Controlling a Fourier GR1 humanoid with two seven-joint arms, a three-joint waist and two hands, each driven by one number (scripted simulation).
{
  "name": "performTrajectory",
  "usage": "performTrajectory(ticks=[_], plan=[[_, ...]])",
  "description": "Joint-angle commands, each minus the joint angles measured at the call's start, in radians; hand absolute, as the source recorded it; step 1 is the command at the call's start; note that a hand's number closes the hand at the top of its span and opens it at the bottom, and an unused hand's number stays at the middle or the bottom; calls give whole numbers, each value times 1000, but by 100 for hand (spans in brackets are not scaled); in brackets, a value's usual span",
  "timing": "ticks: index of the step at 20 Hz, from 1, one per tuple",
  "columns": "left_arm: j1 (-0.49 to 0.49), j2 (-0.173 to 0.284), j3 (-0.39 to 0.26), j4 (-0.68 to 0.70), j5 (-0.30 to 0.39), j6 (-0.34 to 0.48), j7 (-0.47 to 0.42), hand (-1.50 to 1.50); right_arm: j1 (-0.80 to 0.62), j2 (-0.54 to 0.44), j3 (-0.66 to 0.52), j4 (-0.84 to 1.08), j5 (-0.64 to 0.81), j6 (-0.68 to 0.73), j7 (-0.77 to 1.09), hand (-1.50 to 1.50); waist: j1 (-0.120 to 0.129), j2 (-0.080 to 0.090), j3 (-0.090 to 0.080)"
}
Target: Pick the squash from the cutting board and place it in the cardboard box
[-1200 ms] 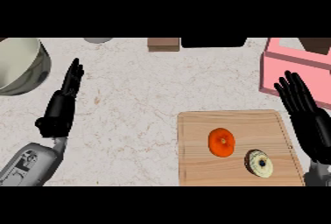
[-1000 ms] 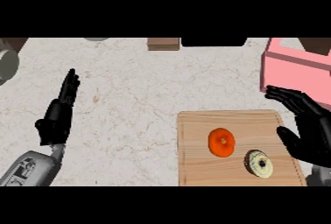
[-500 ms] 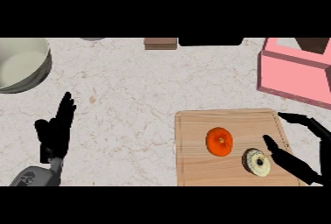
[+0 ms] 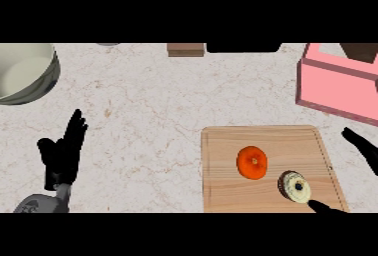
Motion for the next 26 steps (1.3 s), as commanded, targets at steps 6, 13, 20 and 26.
performTrajectory(ticks=[6, 13, 20, 26], plan=[[-68, -11, 32, 50, -12, -39, 31, 0, -184, -58, 111, -172, 2, 363, 485, -150, 13, 5, 0], [-13, -51, 25, -14, -62, -4, 32, 0, -424, 77, 292, -2, 72, 470, 717, -150, 22, 3, 1], [-19, -41, 60, 6, -71, -46, 28, 0, -389, 147, 347, -32, 80, 563, 874, -150, 9, 0, 1], [-22, -84, 76, 60, -98, -49, -11, 0, -483, 278, 412, 72, 147, 553, 931, -150, 8, 2, 1]])
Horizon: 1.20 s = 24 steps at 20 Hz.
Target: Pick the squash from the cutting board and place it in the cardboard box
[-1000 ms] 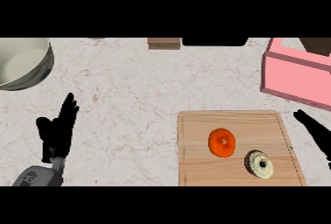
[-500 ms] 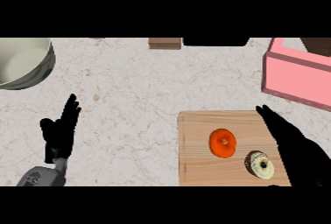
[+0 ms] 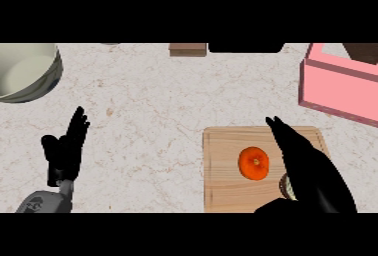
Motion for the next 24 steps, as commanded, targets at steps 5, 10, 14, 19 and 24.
performTrajectory(ticks=[5, 10, 14, 19, 24], plan=[[15, -27, 9, -6, -32, 2, -3, 0, -26, 68, 32, 128, 90, 52, 114, -150, -1, 0, 0], [52, -42, 8, -20, -43, -13, -10, 0, -57, 118, -7, 66, 79, 155, 196, -150, -4, -1, 0], [-13, -53, 16, -10, -64, 9, 53, 0, -77, 222, 67, 186, 208, 60, 194, -150, -3, -1, 0], [-1, -79, 53, 74, -65, -28, -49, 0, -77, 230, 9, 216, 192, 83, 159, -150, -5, 1, 0], [52, -10, 59, -88, -62, -47, 63, 0, -50, 212, -47, 229, 212, 126, 115, -150, 1, -2, 1]])
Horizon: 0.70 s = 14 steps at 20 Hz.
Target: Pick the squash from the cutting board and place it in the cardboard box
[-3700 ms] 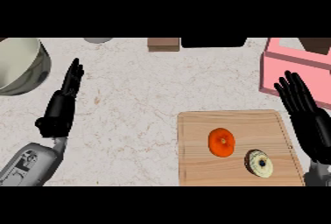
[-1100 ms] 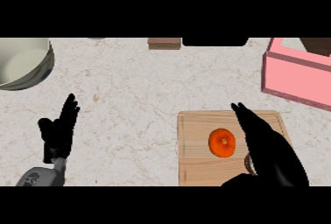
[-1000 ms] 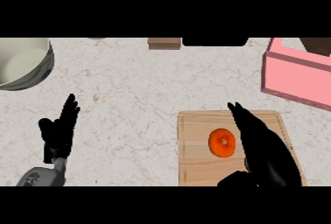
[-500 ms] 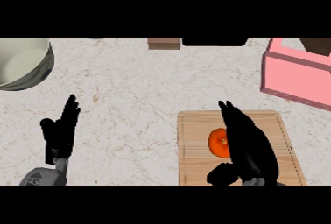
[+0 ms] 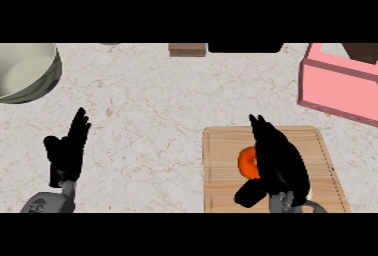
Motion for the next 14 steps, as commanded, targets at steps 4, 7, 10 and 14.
performTrajectory(ticks=[4, 7, 10, 14], plan=[[-3, -23, 16, -7, -17, -12, 10, 0, 15, 26, 10, 64, 66, 35, 90, -150, -2, 0, 0], [-12, -71, 3, 25, -54, 27, -9, 0, -33, 27, -50, 128, 61, 40, 60, -150, -1, 1, 0], [-12, -8, 45, 2, -37, -43, 19, 0, -60, 27, -81, 138, 48, 83, 58, -150, 0, 1, 0], [18, -70, 45, -20, -73, -10, 7, 0, 7, 26, -68, 129, 76, 63, -10, -150, -1, 0, 0]])
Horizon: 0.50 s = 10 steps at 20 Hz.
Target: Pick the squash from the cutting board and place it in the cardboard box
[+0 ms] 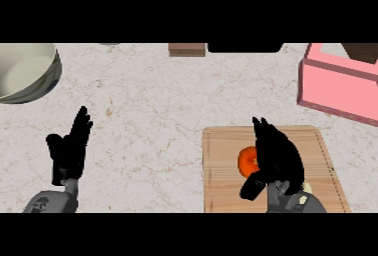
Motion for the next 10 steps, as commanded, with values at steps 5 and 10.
performTrajectory(ticks=[5, 10], plan=[[53, -27, 29, -40, -42, -19, -6, 0, -7, 13, 38, 90, 5, -47, 81, -150, 3, 0, 0], [81, -19, 70, -35, -35, -84, -28, 0, -3, 3, -66, 142, 22, -60, -47, -150, 3, 0, 0]])
